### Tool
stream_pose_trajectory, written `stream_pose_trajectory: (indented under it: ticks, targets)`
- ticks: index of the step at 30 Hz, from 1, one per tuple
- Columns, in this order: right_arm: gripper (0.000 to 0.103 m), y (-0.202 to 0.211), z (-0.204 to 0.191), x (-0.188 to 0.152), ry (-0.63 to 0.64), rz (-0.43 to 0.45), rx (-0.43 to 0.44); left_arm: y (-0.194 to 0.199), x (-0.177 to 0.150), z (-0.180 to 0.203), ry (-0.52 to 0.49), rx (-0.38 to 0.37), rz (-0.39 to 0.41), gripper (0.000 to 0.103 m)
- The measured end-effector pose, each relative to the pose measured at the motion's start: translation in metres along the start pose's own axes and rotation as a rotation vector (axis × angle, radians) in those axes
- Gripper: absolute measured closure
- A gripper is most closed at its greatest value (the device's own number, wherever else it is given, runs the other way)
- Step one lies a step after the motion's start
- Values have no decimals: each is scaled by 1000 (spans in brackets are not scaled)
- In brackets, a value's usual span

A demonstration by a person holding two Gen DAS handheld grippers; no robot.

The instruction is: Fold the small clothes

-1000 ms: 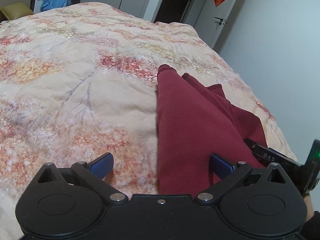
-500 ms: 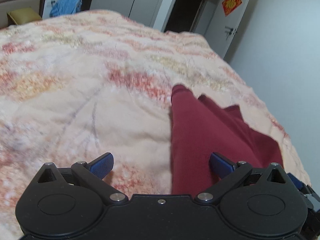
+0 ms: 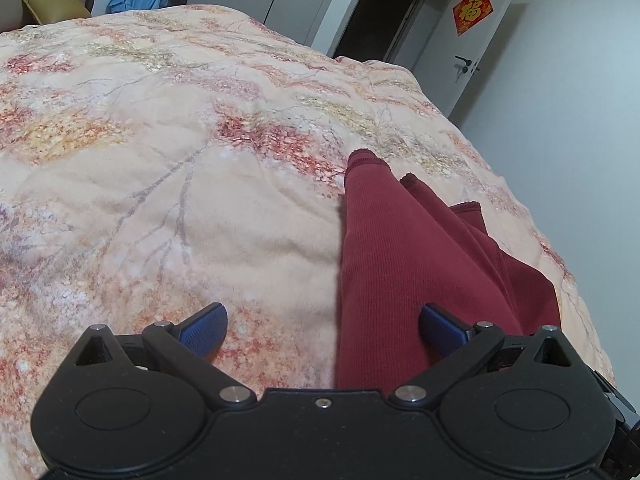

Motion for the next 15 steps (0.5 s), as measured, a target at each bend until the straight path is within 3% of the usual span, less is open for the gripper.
stream_pose_trajectory:
  ticks: [7,12,15]
  targets:
    - [59,0,-5,0,27,5,13,2,1,1,0,-1,-2,1]
    - [61,1,-5,-1,21,8,17,12,16,6,7,-29,85,1]
    - [61,1,-5,-1,20,9,18,6,18,14,-39,-37,65,1]
Point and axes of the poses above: each gripper's, at about its wrist camera, not at the fingertips, and y roughly against the way its jaws point, z to its right, x to its top, the point moved 10 cm from there along -y, roughly the way its jaws point, and after that the axes turned 11 degrees about x, right-handed, at the moved point
